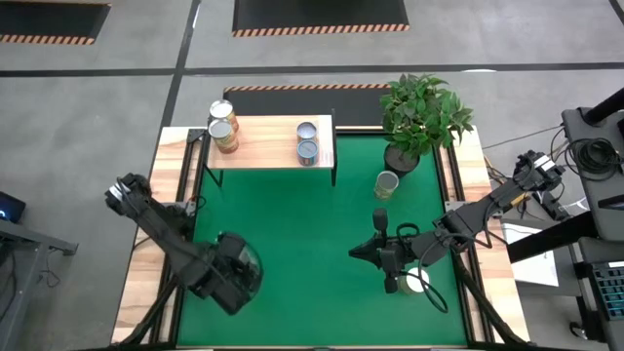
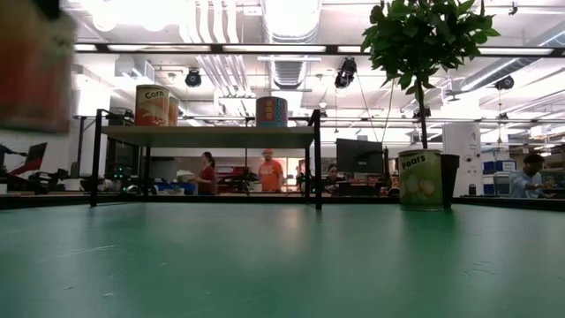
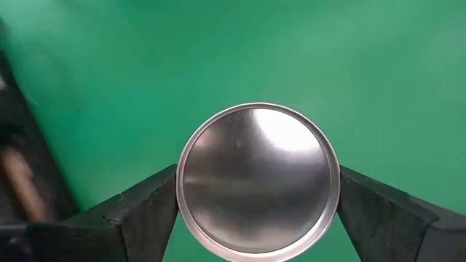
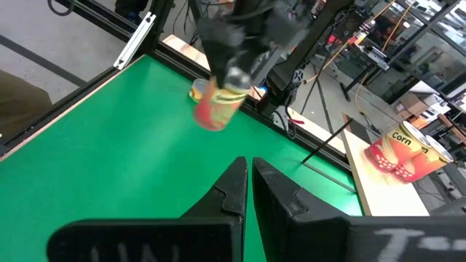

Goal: Pick and place cans onto a shelf
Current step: Put the orange can on the shelf aligned with the other orange can

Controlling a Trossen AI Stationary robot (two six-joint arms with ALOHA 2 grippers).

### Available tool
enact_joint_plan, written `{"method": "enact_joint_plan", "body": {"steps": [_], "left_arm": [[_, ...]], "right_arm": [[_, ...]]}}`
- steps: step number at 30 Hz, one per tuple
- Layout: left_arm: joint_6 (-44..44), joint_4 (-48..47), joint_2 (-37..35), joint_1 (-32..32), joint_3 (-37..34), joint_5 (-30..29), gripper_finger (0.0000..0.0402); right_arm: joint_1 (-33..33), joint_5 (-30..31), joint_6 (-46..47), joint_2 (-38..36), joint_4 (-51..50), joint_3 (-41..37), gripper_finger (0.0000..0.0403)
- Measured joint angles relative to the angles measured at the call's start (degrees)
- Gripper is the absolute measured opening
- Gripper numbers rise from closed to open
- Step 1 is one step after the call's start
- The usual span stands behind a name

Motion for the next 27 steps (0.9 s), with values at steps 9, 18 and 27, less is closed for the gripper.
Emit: {"method": "enact_joint_plan", "body": {"steps": [9,18,27], "left_arm": [[29.4,-4.6,-1.1,14.8,13.1,-8.8,0.0315],[54.1,-4.6,-2.5,31.7,15.4,-10.7,0.0315],[84.7,-4.6,-7.1,43.8,15.4,-9.4,0.0315]], "right_arm": [[0.0,0.0,0.0,0.0,-0.5,0.0,0.0012],[0.0,0.0,0.8,0.0,-2.0,0.0,0.0012],[0.0,0.0,2.6,0.0,-2.9,0.0,0.0012]]}}
